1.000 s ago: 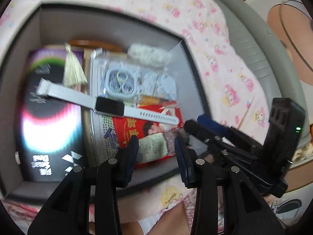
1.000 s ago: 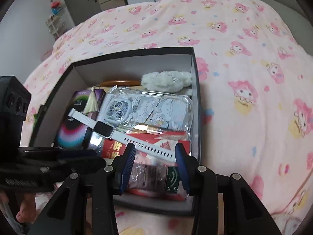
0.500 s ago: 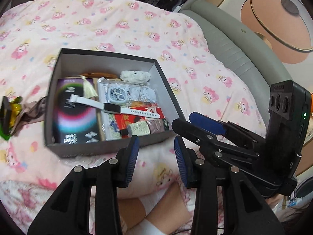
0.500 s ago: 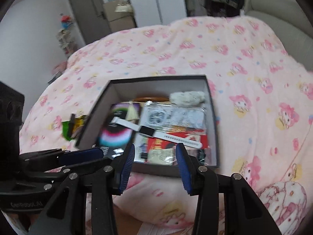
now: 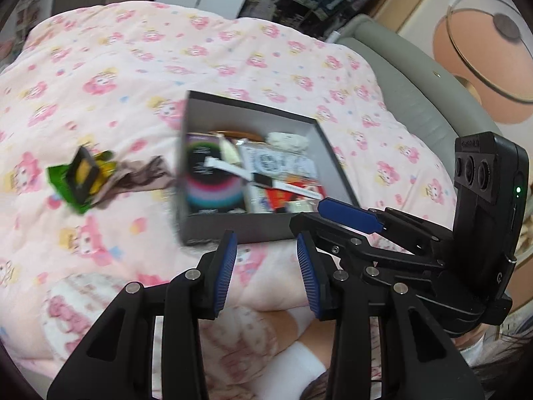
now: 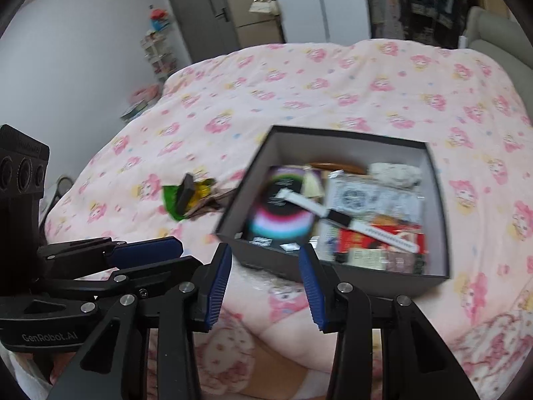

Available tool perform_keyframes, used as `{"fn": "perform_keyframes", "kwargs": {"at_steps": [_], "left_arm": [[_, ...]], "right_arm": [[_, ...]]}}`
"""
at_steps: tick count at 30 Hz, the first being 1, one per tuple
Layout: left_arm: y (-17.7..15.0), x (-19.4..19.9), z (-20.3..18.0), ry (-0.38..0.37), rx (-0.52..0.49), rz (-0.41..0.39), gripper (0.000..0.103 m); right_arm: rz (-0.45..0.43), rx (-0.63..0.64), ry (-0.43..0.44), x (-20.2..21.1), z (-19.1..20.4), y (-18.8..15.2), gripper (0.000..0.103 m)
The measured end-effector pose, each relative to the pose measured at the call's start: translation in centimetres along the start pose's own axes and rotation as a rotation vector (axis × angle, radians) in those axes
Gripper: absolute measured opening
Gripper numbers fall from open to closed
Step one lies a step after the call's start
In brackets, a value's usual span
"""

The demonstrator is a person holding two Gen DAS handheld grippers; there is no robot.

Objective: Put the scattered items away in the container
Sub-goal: 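Withdraw the left gripper from the box toward the green snack packet, then grasp the black square frame on the green packet with the left gripper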

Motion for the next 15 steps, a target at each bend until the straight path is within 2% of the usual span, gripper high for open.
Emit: {"fn": "perform_keyframes", "kwargs": {"at_steps": [9, 15], "left_arm": [[-1.0, 2.9, 8.4, 0.055, 0.157, -0.057, 0.038], [-0.4, 3.0, 13.9, 0.042, 0.251, -0.085, 0.039]], "right_arm": [[0.067, 0.113, 0.108, -5.4, 6.7, 3.3, 0.038], [0.112, 0.179, 0.141, -9.1, 10.0, 5.9, 0.038]]}}
Point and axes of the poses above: each gripper's, at about its wrist camera, not at the fingertips, and x roughly against the way its jaws point, z to its left, y to its top, the point moved 1 cm from there along -x, roughly the way its jaws point, and after that the axes turned 12 degrees about z, right-handed, at the moved point
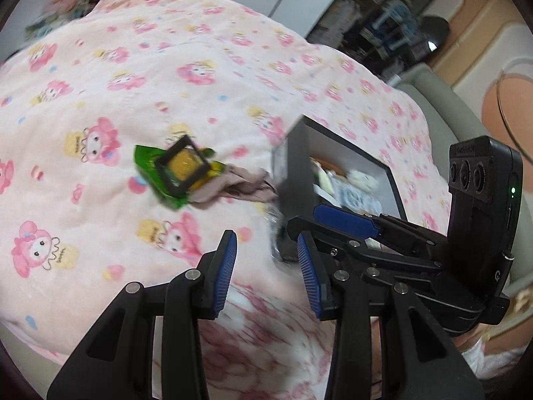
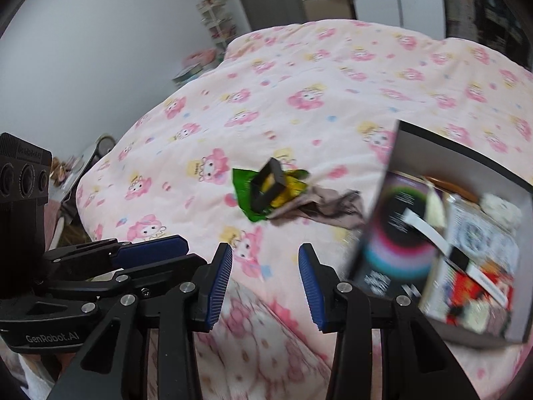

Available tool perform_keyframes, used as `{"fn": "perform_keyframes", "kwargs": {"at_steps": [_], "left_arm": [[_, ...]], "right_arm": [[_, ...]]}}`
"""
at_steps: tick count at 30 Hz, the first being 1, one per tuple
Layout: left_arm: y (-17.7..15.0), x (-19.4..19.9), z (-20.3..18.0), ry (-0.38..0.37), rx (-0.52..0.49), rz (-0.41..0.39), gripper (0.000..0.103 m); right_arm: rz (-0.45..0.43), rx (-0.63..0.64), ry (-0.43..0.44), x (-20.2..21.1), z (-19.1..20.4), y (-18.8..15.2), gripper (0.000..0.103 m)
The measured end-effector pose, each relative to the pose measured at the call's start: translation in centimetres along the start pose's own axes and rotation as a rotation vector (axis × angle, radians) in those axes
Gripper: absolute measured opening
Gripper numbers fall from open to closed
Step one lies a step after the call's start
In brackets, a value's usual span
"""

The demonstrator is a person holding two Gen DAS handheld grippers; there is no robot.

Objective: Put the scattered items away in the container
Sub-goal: 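Grasp the black square frame on the green packet with the left gripper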

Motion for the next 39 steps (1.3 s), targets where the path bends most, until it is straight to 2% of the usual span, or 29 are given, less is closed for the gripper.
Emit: {"fn": "perform_keyframes", "kwargs": {"at_steps": [2, 5, 8, 13, 15, 19, 23, 28, 31, 33, 39], "left_arm": [[1.1, -0.7, 1.9, -0.002, 0.046, -0.002, 0.039], [3.2, -2.5, 4.8, 0.001, 0.094, 0.002, 0.039], [5.7, -5.2, 8.1, -0.057, 0.154, 0.026, 0.038], [8.5, -9.2, 11.5, -0.122, 0.23, 0.094, 0.037], [9.0, -10.4, 12.5, -0.126, 0.249, 0.122, 0.037], [9.1, -11.9, 14.1, -0.076, 0.28, 0.156, 0.037], [9.2, -12.9, 15.3, -0.078, 0.305, 0.163, 0.037], [9.3, -14.1, 16.2, -0.155, 0.336, 0.184, 0.038], [8.9, -13.7, 16.1, -0.18, 0.344, 0.183, 0.038], [8.6, -12.8, 15.8, -0.178, 0.342, 0.167, 0.038], [7.1, -8.2, 12.7, -0.175, 0.288, 0.102, 0.038]], "right_arm": [[0.002, 0.011, 0.012, -1.3, 0.2, 1.5, 0.038], [0.011, -0.006, -0.03, -3.3, -0.5, 3.8, 0.038], [0.033, -0.015, -0.1, -6.2, -1.5, 6.5, 0.038], [0.089, -0.031, -0.092, -10.9, -2.3, 9.3, 0.035], [0.106, -0.025, -0.103, -12.3, -2.2, 9.8, 0.03], [0.147, -0.032, -0.109, -14.5, -2.6, 9.9, 0.027], [0.169, -0.064, -0.113, -15.3, -3.3, 9.2, 0.026], [0.146, -0.046, -0.155, -15.2, -2.8, 9.8, 0.025], [0.2, -0.056, -0.122, -16.5, -2.9, 9.6, 0.024], [0.195, -0.065, -0.108, -16.3, -2.8, 9.1, 0.024], [0.16, -0.074, -0.042, -12.4, -1.9, 7.5, 0.024]]}}
Point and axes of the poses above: each gripper's, at about its wrist camera, not at the fingertips, and x roughly against the way its jaws point, z to its left, y to its top, the point moved 1 cm from there along -x, roughly the way its jaws point, and after that the axes turned 12 degrees about z, right-handed, at the moved point
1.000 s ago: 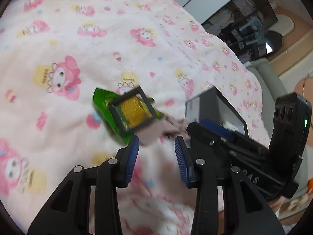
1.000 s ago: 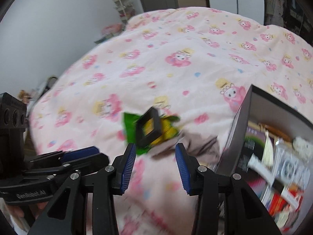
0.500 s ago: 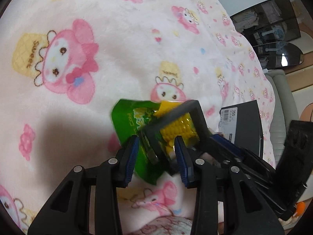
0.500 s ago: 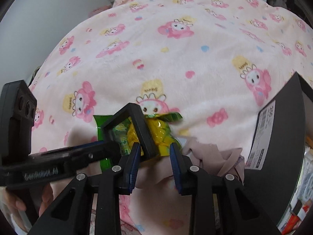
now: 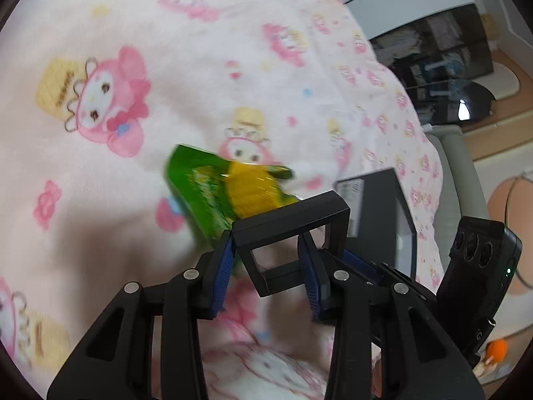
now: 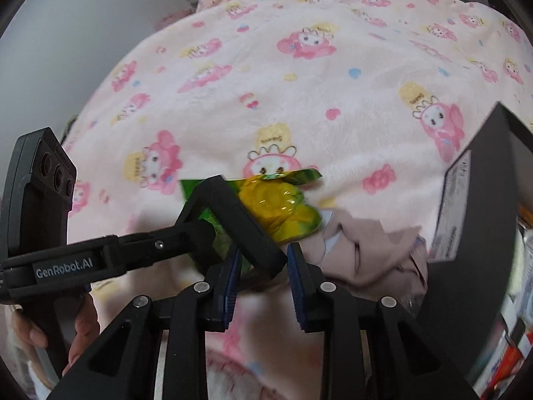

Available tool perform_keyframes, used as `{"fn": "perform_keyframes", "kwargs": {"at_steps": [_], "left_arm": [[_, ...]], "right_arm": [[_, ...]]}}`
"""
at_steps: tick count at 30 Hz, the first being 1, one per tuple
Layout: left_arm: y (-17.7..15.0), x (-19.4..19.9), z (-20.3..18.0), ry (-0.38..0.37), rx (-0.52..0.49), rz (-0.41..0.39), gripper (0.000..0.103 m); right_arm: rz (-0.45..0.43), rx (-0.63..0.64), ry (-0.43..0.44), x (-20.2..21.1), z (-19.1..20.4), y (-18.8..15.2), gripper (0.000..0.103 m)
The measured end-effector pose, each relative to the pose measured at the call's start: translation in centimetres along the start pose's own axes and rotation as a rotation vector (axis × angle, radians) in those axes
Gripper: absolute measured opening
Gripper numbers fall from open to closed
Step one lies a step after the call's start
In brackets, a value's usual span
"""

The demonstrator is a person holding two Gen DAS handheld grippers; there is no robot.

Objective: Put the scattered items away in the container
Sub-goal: 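Grasp the black square frame on the green packet with the left gripper, then carry the black square frame with the left gripper over the box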

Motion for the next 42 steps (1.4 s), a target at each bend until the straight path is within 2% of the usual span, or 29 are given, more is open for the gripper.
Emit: {"fn": "perform_keyframes", "kwargs": {"at_steps": [7, 11, 16, 20, 23, 27, 30, 33, 36, 38, 40, 42], "left_arm": [[-3.4, 1.7, -5.1, -0.022, -0.082, 0.006, 0.038], [-4.9, 1.6, -9.2, -0.041, -0.155, 0.014, 0.038], [-6.3, -0.9, -14.8, -0.068, -0.255, 0.054, 0.038], [-6.8, -4.3, -19.3, -0.107, -0.321, 0.105, 0.043], [-7.1, -7.5, -21.9, -0.114, -0.343, 0.147, 0.043], [-7.1, -11.5, -23.6, -0.04, -0.356, 0.197, 0.043], [-6.8, -13.4, -23.5, 0.011, -0.341, 0.222, 0.043], [-6.7, -14.6, -22.7, 0.08, -0.315, 0.241, 0.043], [-7.1, -16.2, -23.5, 0.248, -0.351, 0.289, 0.04], [-7.5, -16.9, -24.2, 0.325, -0.389, 0.295, 0.044], [-7.5, -17.2, -24.1, 0.339, -0.386, 0.301, 0.044], [-7.5, -16.8, -23.8, 0.309, -0.369, 0.291, 0.044]], "right_arm": [[-0.053, -0.053, 0.083, 5.3, -1.1, -4.8, 0.024], [-0.096, -0.086, 0.083, 8.2, -2.8, -7.4, 0.024], [-0.16, -0.121, 0.053, 12.0, -6.3, -10.2, 0.025], [-0.195, -0.193, 0.042, 14.2, -10.3, -12.6, 0.025], [-0.186, -0.228, 0.035, 14.6, -13.0, -14.0, 0.025], [-0.163, -0.273, 0.04, 13.9, -15.7, -15.0, 0.025], [-0.146, -0.297, 0.069, 13.1, -17.7, -15.1, 0.025], [-0.082, -0.3, 0.103, 11.4, -19.2, -14.3, 0.025], [0.002, -0.273, 0.112, 9.3, -19.5, -13.3, 0.025], [0.022, -0.26, 0.091, 8.6, -19.5, -12.9, 0.027], [0.031, -0.249, 0.095, 8.4, -19.6, -12.8, 0.027], [0.015, -0.254, 0.09, 8.9, -20.0, -13.1, 0.027]]}}
Point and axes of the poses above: each gripper's, at about its wrist camera, not at the fingertips, and x roughly against the way its jaws point, z to its left, y to its top, the point moved 1 cm from there along -x, roughly the way its jaws point, and after that the axes turned 12 degrees about z, right-handed, at the moved point
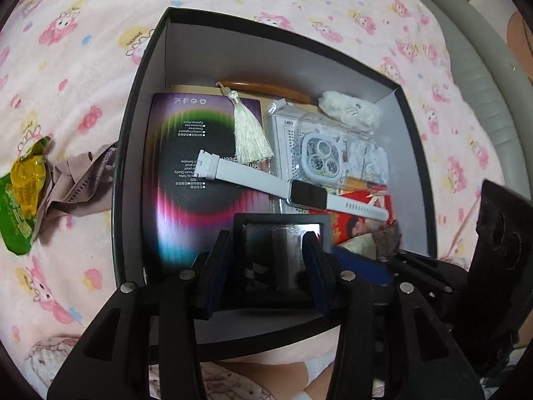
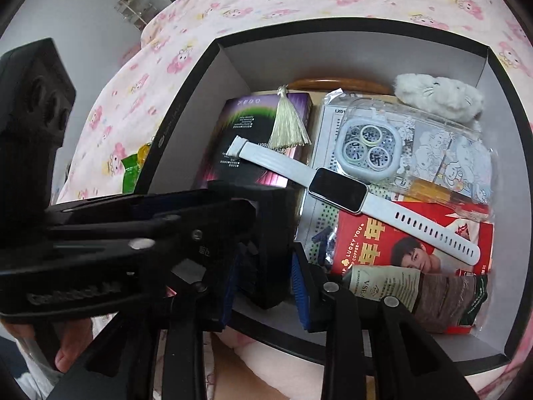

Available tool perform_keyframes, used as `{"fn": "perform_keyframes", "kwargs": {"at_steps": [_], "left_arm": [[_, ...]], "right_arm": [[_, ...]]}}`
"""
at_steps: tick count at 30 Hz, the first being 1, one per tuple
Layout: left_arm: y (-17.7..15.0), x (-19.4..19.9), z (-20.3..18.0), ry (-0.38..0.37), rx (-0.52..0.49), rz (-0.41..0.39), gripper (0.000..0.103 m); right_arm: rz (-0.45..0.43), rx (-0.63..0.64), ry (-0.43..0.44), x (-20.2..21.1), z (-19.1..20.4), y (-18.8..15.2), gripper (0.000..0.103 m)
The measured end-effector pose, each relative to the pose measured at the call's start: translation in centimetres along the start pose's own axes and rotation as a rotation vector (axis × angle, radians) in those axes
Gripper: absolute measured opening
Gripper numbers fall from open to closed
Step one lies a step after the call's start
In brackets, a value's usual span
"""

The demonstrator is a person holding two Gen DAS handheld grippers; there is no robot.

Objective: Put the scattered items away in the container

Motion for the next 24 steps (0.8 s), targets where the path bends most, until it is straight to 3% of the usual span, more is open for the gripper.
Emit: {"fn": "perform_keyframes", "kwargs": {"at_steps": [2, 6, 11, 14, 18, 21, 24], "left_arm": [[-0.5, 0.6, 0.2, -0.019, -0.002, -0.028, 0.042], [-0.4, 1.4, -0.3, -0.045, -0.045, -0.066, 0.042], [1.0, -0.4, -1.7, -0.197, -0.094, -0.001, 0.038], [1.2, -1.9, -2.9, -0.235, -0.128, 0.057, 0.037], [1.7, -3.7, -4.3, -0.313, -0.146, 0.114, 0.035], [1.8, -5.0, -5.0, -0.304, -0.134, 0.15, 0.032], [1.9, -5.9, -4.9, -0.222, -0.098, 0.171, 0.031]], "right_arm": [[-0.042, 0.02, -0.043, 1.3, -0.4, -0.8, 0.027], [-0.164, 0.135, -0.28, 4.2, 0.4, -2.0, 0.027], [-0.09, 0.085, -0.3, 2.6, -1.1, -0.7, 0.027], [-0.131, 0.036, -0.333, 3.4, -2.4, -1.1, 0.027], [-0.186, -0.062, -0.246, 5.4, -5.2, -1.5, 0.027], [-0.205, -0.075, -0.237, 6.1, -5.9, -1.6, 0.027], [-0.212, -0.074, -0.212, 6.2, -6.1, -1.8, 0.027]]}}
Point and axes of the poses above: each gripper's, at about its wrist camera, not at the fingertips, and x roughly against the way its jaws point, z to its left, y to its top, the point moved 1 cm from there along -x, roughly the way its jaws point, and after that the axes turned 12 degrees about z, right-handed, at the moved point
